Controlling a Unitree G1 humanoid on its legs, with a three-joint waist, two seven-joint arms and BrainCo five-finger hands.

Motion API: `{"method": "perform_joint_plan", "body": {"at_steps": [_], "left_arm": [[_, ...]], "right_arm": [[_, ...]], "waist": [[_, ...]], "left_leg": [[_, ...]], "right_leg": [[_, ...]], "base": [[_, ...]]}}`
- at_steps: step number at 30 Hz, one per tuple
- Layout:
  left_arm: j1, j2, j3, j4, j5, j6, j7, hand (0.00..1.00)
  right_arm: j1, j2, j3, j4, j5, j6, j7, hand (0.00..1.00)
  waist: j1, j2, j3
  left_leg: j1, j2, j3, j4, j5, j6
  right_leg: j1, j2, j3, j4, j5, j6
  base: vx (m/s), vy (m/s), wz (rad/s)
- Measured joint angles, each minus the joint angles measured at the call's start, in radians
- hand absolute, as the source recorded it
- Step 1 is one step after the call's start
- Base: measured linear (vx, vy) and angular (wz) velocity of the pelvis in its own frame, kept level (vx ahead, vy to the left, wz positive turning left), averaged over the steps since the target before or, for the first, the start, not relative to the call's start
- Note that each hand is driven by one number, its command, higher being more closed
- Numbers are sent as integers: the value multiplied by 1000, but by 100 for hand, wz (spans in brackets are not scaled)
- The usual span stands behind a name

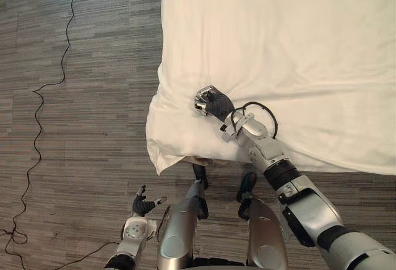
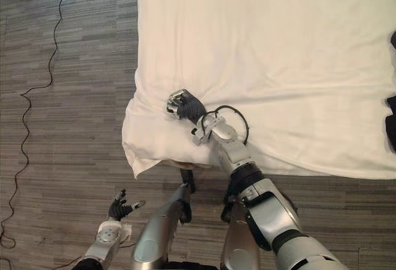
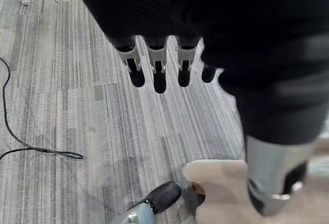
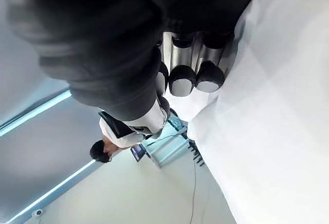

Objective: Tidy the bed and pick cloth on bed and put in laundry

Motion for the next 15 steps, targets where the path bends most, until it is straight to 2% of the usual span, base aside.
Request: {"method": "perform_joint_plan", "body": {"at_steps": [2,4,5,6,8,10,12,15], "left_arm": [[5,-1,9,0,14,-14,0,0],[15,3,28,0,28,-21,7,0],[23,10,39,1,37,-21,9,0],[25,15,40,2,37,-20,9,0],[26,26,39,19,38,-14,9,0],[28,35,35,40,38,-3,7,0],[28,44,26,52,38,14,6,0],[35,47,9,76,42,36,6,0]], "right_arm": [[62,0,-7,-4,1,-16,51,100],[157,-2,-7,-33,2,-31,116,100],[258,-10,-4,-82,2,-36,172,100],[295,-14,-2,-99,2,-36,192,100],[470,-70,21,-163,0,-23,283,100],[572,-116,38,-207,-3,-8,329,100],[627,-143,47,-253,0,2,345,100],[650,-171,42,-390,27,5,360,100]], "waist": [[-13,-17,-7],[-23,-53,-27],[-29,-91,-51],[-31,-105,-59],[-40,-170,-108],[-46,-208,-154],[-52,-224,-187],[-68,-218,-259]], "left_leg": [[28,-2,-1,0,-5,-8],[54,-4,-1,-2,-14,-18],[71,-4,0,-3,-24,-29],[81,-3,0,-6,-26,-29],[129,-3,7,-23,-34,-32],[175,-3,23,-38,-37,-32],[208,-4,33,-42,-37,-32],[238,-1,39,-53,-37,-32]], "right_leg": [[36,2,-2,-19,3,4],[71,6,4,-41,7,9],[93,13,10,-61,10,12],[103,15,12,-69,12,12],[151,25,25,-104,13,14],[192,29,35,-128,15,16],[223,31,46,-141,15,17],[244,36,62,-153,16,18]], "base": [[76,-9,2],[138,-16,-10],[153,-23,-15],[192,-29,-18],[189,-29,-19],[149,-22,-21],[87,-14,-21],[54,-19,-22]]}}
